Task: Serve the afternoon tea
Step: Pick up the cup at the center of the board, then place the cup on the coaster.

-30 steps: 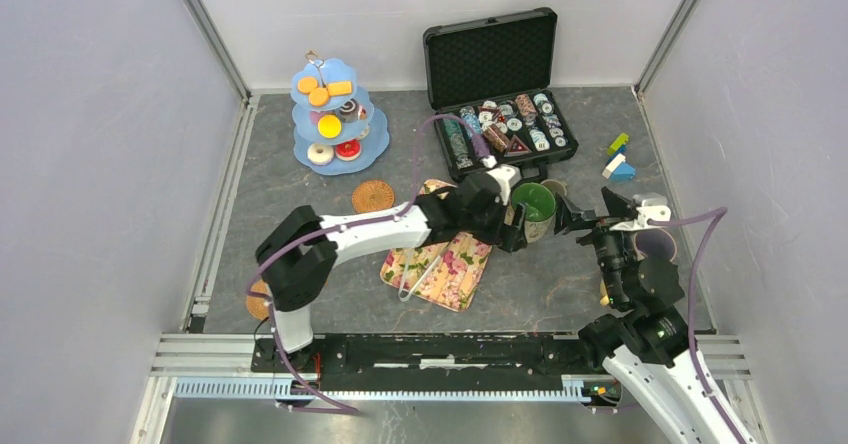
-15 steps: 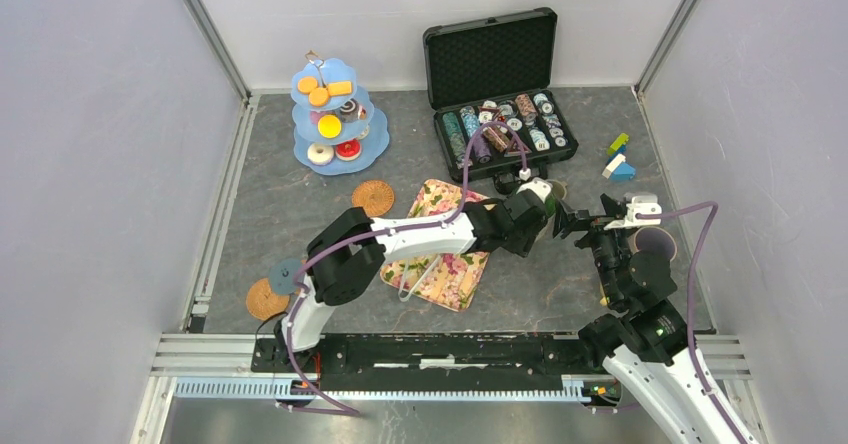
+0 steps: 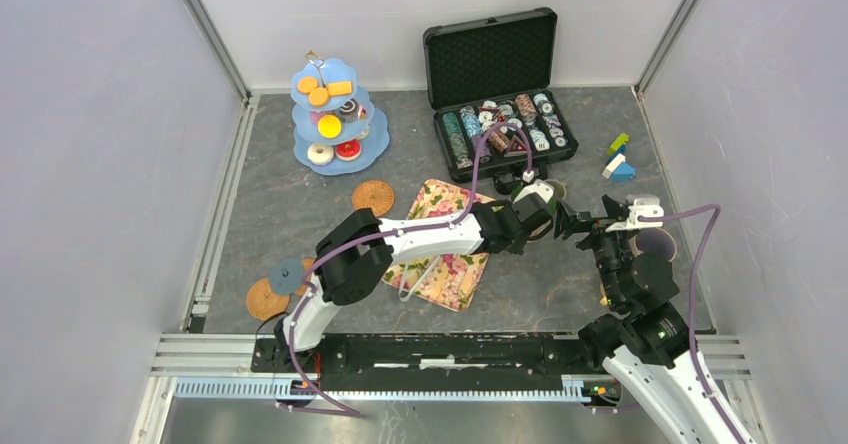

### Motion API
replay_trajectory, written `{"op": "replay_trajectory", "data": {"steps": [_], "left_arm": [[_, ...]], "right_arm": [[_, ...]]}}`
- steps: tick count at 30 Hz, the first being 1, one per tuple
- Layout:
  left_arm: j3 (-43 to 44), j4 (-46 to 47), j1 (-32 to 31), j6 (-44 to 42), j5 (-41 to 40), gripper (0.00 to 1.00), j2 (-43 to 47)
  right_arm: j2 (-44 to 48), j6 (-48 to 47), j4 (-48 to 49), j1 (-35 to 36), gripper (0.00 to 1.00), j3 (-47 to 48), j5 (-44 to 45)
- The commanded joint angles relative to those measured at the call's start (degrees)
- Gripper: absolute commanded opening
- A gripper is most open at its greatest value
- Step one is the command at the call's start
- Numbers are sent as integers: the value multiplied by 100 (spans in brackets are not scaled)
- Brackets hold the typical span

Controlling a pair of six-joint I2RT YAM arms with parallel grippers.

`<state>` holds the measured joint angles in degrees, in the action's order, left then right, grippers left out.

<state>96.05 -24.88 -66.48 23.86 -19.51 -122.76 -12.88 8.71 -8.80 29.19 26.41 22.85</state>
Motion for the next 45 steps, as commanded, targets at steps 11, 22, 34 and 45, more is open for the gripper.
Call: {"op": "replay_trajectory", "data": {"steps": [11, 22, 34, 45], "left_arm": [[21, 430, -32, -733, -104, 2, 1944], [-1422, 584, 387, -1176, -1341, 2, 3868], [-5600, 4604, 1420, -2216, -2612, 2, 5804], [-6507, 6616, 2287, -1973, -2679, 2, 4831]], "right_arm": [[-12, -26, 240, -5, 98, 60, 102], [-340, 3, 585, -1, 98, -112, -44], [-807, 0, 1088, -1, 98, -276, -304], [-916, -48, 1082, -1, 98, -321, -256]]}}
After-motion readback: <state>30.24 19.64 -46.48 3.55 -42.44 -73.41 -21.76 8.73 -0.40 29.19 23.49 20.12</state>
